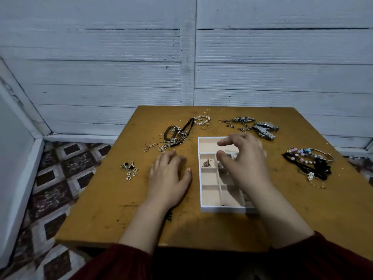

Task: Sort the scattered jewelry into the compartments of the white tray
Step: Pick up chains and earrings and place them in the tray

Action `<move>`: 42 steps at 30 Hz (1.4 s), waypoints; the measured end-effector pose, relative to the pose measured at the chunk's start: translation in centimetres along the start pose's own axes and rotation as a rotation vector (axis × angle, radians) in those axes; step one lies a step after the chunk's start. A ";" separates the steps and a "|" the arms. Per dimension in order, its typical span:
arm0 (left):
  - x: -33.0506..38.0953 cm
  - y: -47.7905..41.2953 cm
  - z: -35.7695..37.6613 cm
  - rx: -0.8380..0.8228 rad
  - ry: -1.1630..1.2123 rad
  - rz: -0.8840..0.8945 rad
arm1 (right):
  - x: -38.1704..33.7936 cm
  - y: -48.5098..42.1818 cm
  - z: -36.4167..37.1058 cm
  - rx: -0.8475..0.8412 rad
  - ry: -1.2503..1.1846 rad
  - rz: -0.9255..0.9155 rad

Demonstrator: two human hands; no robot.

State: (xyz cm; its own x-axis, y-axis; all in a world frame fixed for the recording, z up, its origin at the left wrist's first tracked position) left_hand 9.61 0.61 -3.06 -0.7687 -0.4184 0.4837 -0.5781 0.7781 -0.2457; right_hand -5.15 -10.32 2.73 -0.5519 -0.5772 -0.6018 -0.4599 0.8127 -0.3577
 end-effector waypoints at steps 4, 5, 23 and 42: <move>-0.1 0.4 -1.0 0.116 0.128 -0.021 | -2.3 0.5 1.1 -0.029 -0.091 -0.117; -0.2 0.5 -1.2 0.116 0.161 -0.032 | -2.8 0.6 1.5 -0.054 -0.115 -0.143; -11.1 1.0 -8.0 0.398 0.131 -0.226 | -10.3 2.2 9.7 -0.295 0.020 -0.307; -12.9 0.0 -6.9 0.293 -0.054 -0.305 | -11.9 1.3 15.5 -0.301 0.064 -0.243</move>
State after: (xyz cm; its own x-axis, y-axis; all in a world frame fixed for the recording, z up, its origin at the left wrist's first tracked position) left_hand 21.37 9.23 -3.48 -0.5588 -0.6392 0.5283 -0.8288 0.4515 -0.3304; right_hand 11.62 -1.13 -1.68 -0.4393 -0.7617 -0.4763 -0.7612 0.5972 -0.2530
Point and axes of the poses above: each hand's wrist, its own y-axis away from the middle knuckle, its own z-axis out of the palm, x = y × z, the point moved 3 cm from there along -y, towards the middle knuckle
